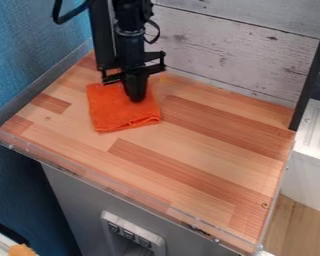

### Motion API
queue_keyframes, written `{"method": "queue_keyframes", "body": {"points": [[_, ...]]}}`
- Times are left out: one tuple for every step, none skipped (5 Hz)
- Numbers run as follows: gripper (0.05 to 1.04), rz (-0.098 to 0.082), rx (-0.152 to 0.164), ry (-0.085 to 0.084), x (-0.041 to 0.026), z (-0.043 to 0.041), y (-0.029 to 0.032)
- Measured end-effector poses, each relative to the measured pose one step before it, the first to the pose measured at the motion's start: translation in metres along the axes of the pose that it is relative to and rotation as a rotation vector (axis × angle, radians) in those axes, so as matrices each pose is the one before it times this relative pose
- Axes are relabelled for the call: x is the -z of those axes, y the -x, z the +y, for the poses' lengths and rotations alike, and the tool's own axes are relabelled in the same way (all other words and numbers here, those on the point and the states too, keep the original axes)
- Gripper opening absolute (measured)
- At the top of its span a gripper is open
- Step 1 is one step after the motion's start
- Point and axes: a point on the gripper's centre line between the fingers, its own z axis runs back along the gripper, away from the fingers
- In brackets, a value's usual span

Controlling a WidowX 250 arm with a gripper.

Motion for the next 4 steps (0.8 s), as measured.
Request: {"method": "queue_keyframes", "body": {"points": [[0.059, 0.0126, 0.0111, 0.0074, 0.00360, -0.00093, -0.00203], [0.059, 0.0159, -0.0050, 0.0075, -0.00001, 0.00503, -0.00262], [0.059, 0.0188, 0.0914, 0.0112, -0.00147, 0.00284, -0.00147], [0.059, 0.0028, 0.1363, 0.0228, -0.00222, 0.00867, -0.00797]]}}
